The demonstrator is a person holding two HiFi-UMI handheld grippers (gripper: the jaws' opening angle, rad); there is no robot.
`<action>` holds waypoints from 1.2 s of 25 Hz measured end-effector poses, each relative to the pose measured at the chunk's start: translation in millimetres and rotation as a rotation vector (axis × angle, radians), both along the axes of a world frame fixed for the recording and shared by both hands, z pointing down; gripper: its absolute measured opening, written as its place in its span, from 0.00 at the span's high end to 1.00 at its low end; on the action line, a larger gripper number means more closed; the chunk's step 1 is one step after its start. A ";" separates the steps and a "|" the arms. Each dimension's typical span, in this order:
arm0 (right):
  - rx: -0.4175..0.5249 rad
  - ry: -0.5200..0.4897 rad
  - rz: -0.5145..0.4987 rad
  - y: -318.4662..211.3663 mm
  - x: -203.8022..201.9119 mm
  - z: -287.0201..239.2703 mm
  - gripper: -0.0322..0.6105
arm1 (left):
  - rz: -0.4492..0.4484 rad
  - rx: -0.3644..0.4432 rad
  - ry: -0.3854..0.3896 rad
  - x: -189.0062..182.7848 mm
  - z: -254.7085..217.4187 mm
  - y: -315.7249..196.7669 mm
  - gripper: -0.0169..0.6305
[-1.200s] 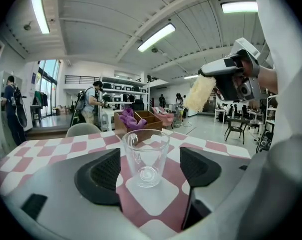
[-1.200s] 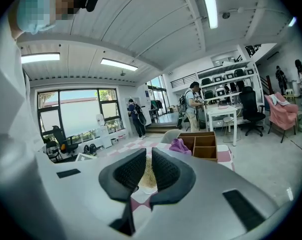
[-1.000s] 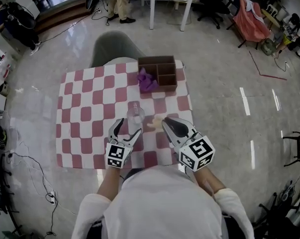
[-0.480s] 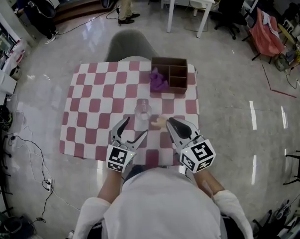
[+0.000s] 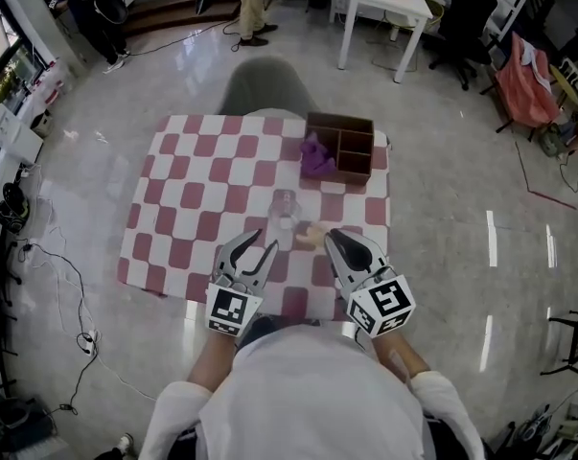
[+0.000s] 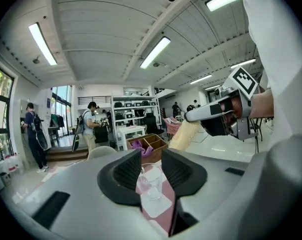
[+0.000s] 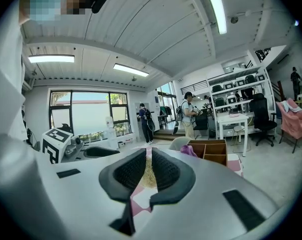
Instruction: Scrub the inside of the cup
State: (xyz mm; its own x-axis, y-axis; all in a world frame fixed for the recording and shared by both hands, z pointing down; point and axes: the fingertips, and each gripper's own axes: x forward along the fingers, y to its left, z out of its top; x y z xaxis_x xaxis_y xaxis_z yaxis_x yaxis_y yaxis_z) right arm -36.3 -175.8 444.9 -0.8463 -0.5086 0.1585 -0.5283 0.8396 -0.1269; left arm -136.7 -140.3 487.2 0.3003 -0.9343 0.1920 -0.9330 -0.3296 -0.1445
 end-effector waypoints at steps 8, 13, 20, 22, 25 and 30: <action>0.030 0.017 0.017 3.2 -3.0 1.0 0.86 | -0.014 0.019 -0.018 -3.6 -14.1 3.7 0.91; 0.023 0.017 0.019 4.5 -6.4 3.0 0.86 | -0.005 0.025 -0.015 -6.7 -19.9 5.1 0.92; 0.020 0.031 0.028 5.4 -7.8 5.7 0.86 | 0.002 0.011 -0.018 -11.8 -20.7 5.4 0.92; 0.017 0.036 0.033 6.0 -7.3 7.4 0.86 | 0.007 0.005 -0.019 -12.9 -20.7 5.1 0.92; 0.015 0.044 0.039 6.6 -6.3 9.0 0.86 | 0.008 0.005 -0.024 -13.8 -22.9 4.5 0.92; 0.022 0.058 0.038 6.4 -7.7 8.3 0.86 | 0.021 0.006 -0.022 -12.4 -25.2 3.3 0.92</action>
